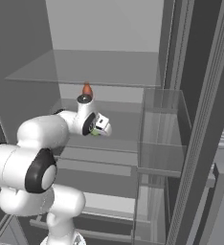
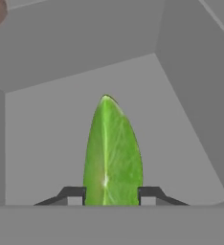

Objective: Grab a lemon wedge from the fridge and one ice cube from the ice bowl, and put them in the glass of lemonade.

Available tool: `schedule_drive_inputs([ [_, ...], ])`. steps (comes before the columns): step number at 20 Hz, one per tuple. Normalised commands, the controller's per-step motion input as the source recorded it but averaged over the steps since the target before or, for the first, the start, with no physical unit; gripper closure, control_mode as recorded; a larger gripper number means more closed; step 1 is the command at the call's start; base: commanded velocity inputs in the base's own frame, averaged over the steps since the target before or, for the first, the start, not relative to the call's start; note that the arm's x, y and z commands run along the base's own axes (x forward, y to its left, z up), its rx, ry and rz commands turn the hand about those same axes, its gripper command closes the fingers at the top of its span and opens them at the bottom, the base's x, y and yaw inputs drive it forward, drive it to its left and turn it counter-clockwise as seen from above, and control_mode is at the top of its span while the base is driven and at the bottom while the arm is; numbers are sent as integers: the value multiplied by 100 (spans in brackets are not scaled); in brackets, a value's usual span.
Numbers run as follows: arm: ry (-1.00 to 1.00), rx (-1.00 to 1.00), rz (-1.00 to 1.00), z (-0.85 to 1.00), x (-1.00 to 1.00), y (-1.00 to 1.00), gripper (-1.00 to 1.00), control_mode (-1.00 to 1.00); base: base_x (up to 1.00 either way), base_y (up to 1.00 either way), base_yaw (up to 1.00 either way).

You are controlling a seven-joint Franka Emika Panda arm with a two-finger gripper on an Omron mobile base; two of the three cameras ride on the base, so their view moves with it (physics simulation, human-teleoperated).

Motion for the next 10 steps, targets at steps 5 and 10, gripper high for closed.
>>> schedule_drive_inputs([
  [5,-9,0,0,34,-100,0,100,-100,0,0,0],
  [10,-4,0,0,52,-100,0,100,-100,0,0,0],
])
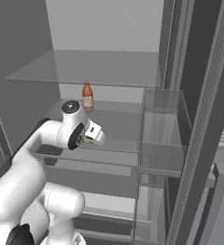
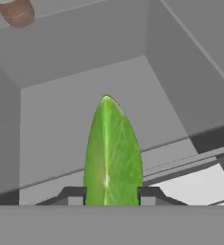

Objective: Grab a lemon wedge from the fridge and one ice cube from the ice bowl, and put them in the glass of lemonade.

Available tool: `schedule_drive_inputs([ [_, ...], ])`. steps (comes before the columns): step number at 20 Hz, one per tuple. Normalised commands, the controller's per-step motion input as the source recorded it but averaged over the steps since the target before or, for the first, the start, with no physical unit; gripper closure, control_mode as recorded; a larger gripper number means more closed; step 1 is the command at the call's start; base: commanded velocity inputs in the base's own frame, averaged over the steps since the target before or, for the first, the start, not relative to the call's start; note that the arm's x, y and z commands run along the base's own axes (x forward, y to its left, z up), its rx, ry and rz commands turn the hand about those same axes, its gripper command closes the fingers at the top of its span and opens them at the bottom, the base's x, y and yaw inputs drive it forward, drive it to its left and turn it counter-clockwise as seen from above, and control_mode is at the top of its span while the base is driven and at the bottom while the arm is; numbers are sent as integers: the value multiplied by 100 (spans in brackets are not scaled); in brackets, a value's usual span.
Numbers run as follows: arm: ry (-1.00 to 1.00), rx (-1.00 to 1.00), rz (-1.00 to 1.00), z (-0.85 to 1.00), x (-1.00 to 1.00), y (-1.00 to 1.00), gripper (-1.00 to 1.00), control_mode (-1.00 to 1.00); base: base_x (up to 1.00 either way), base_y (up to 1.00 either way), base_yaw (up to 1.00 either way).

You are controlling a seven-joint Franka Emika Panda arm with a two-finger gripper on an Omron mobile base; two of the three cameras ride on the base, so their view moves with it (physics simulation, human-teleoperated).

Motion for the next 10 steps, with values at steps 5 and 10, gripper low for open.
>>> schedule_drive_inputs([
  [5,0,0,0,95,-100,0,100,-100,0,0,0],
  [10,1,0,1,96,-100,0,100,-100,0,0,0],
])
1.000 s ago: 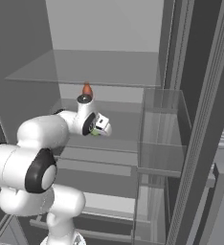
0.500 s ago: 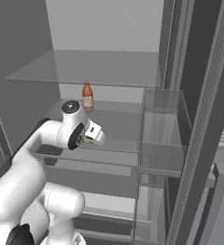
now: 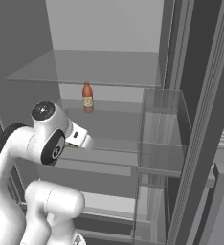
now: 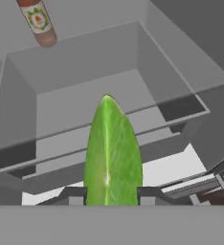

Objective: Grab a lemon wedge from the fridge and one ice cube from the ice bowl, and put them in the glass of lemonade.

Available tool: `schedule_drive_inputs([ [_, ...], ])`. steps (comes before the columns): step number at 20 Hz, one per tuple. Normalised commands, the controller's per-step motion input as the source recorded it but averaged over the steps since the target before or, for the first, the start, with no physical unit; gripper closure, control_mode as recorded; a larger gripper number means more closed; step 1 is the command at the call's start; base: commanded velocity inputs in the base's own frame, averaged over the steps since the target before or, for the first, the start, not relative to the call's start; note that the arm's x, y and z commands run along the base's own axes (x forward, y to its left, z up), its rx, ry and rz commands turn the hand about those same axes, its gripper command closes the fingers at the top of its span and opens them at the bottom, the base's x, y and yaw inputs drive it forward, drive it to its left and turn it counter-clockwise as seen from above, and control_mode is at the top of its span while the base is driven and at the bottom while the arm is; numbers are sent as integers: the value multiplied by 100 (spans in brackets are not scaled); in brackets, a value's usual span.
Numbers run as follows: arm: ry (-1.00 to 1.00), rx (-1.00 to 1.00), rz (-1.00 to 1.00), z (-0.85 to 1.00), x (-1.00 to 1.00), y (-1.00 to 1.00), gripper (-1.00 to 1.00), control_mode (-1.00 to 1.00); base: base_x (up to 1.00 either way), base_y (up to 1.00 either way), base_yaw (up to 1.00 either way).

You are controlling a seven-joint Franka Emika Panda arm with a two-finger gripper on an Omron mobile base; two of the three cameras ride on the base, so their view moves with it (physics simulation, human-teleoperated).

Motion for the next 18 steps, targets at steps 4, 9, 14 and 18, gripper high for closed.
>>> schedule_drive_inputs([
  [4,0,-2,9,100,-92,13,100,-100,0,0,0],
  [9,-4,-1,11,95,-80,24,100,-100,0,0,0],
  [14,-3,0,0,4,-10,0,100,-100,0,0,0],
  [18,0,0,0,0,0,0,100,-100,0,0,0],
])
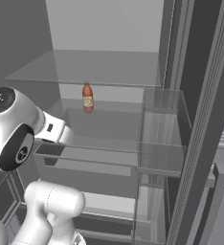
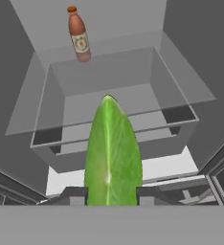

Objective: Grab a lemon wedge from the fridge and one ice cube from the ice bowl, and put them in the glass of lemonade.

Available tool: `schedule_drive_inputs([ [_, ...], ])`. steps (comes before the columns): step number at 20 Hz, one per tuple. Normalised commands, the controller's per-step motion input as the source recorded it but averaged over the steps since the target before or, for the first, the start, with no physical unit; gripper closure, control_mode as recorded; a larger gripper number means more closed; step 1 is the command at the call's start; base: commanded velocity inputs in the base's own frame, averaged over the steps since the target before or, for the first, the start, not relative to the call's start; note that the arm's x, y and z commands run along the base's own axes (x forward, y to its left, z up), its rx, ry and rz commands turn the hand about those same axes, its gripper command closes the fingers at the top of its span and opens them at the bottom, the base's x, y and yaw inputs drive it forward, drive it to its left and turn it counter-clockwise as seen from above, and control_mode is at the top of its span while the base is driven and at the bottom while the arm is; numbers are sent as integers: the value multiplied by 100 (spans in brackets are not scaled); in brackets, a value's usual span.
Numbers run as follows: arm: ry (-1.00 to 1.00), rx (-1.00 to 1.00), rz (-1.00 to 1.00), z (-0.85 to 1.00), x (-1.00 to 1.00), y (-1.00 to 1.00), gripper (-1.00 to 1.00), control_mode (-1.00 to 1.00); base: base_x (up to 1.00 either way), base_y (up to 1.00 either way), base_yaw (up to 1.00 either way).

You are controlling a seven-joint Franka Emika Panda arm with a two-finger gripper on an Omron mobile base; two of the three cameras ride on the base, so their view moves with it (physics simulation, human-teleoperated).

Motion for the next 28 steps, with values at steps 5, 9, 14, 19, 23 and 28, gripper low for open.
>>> schedule_drive_inputs([
  [5,0,0,0,0,0,0,100,100,-67,0,-1],
  [9,0,0,0,0,0,0,100,100,-100,-1,-4],
  [14,0,0,0,0,0,0,100,100,-100,0,-1],
  [19,0,0,0,0,0,0,100,100,-86,-3,0],
  [23,0,0,0,0,0,0,100,100,-75,-7,-2],
  [28,0,0,0,0,0,0,100,100,-27,-5,-13],
])
